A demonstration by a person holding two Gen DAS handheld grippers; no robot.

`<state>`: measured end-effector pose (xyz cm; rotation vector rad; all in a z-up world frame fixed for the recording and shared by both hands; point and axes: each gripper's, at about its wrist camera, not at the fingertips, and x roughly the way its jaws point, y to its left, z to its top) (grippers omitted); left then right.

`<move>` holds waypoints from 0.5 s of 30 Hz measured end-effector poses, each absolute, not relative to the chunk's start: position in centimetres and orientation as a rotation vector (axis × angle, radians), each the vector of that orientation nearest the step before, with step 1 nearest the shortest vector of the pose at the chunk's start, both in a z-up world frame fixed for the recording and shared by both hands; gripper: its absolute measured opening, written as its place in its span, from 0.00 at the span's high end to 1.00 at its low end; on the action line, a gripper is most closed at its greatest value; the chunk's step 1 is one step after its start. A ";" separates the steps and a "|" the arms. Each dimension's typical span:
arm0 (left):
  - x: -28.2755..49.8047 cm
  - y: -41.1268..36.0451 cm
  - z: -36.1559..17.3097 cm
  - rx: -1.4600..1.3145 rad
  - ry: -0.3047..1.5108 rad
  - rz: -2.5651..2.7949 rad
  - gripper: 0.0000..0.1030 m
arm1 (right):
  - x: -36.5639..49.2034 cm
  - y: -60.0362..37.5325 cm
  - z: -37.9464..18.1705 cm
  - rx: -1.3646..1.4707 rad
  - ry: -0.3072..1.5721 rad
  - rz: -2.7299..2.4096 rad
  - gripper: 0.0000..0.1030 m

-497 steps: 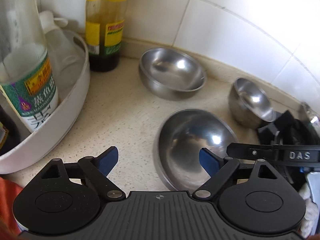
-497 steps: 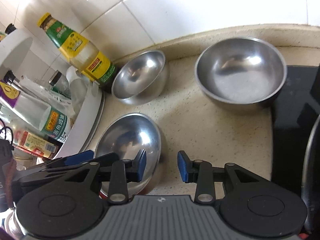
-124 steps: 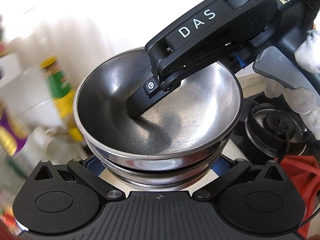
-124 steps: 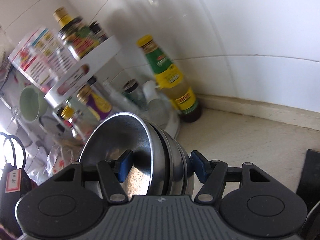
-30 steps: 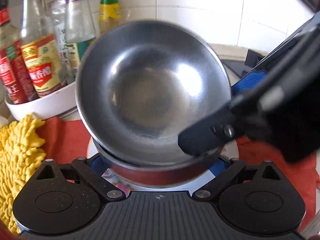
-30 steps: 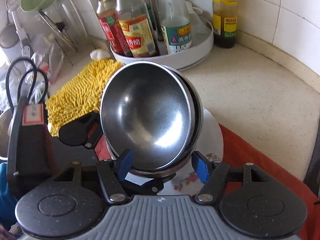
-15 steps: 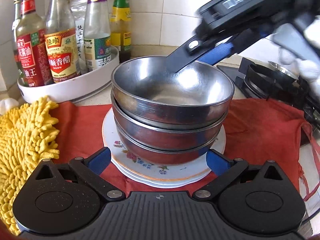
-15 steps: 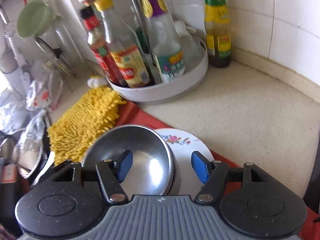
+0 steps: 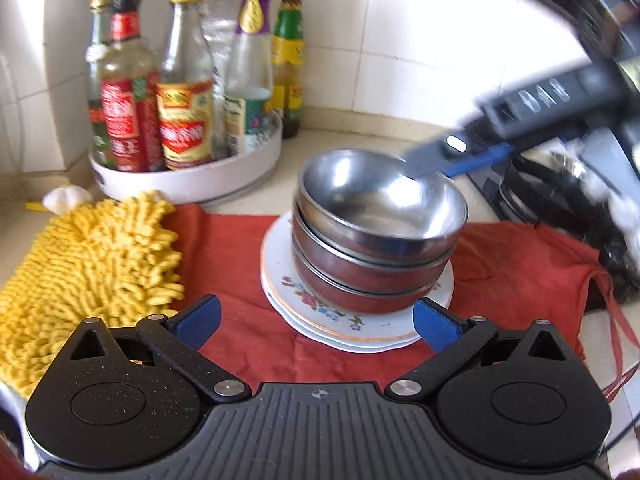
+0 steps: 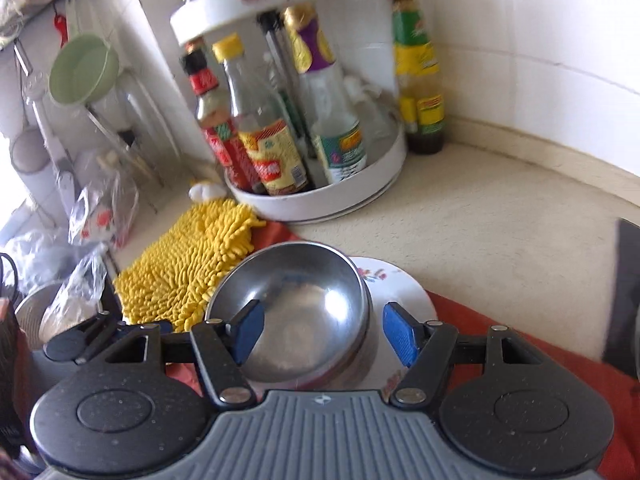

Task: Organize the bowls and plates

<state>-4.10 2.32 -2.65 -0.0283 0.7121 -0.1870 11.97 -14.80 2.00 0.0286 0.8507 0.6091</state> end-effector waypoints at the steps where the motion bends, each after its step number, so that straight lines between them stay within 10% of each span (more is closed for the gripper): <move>1: -4.3 2.6 -2.3 -0.037 0.706 -0.185 0.00 | 10.9 -15.0 2.0 0.033 0.835 0.582 0.38; 15: -5.0 3.2 -0.6 -0.094 0.707 0.006 0.00 | 1.7 -15.5 0.3 0.106 0.725 0.406 0.30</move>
